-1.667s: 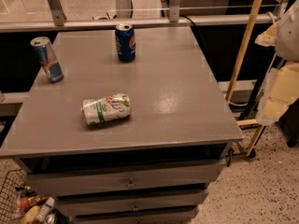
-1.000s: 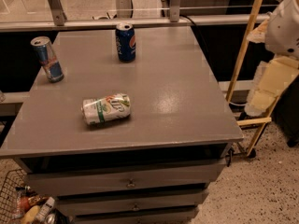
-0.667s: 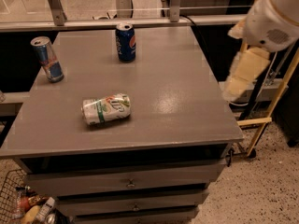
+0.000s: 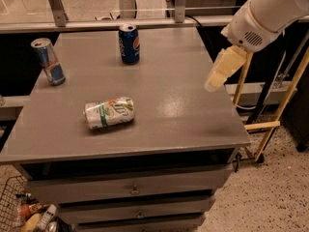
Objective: Move pepsi can near 7up can
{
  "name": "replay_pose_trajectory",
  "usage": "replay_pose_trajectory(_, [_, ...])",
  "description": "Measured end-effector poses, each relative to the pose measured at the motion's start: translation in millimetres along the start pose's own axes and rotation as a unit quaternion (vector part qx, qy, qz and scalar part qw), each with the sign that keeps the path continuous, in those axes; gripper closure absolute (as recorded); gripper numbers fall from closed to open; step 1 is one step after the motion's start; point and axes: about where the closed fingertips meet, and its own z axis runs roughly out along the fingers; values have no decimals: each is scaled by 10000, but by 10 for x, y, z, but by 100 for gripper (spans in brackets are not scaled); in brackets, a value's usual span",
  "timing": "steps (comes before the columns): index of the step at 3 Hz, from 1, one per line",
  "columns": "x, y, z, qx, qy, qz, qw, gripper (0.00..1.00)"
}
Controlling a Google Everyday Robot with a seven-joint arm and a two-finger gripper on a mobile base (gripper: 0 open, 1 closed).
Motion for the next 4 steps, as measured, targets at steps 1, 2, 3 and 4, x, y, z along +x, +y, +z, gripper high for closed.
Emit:
replay_pose_trajectory(1, [4,14,0,-24,15,-8,10000,0])
replay_pose_trajectory(2, [-190,-65,162,-117,-155,-74,9998,0])
replay_pose_trajectory(3, [-459,-171,380,-213,-531,86,9983,0])
replay_pose_trajectory(4, [-750,-308,586,-314,-1058,373,9932,0])
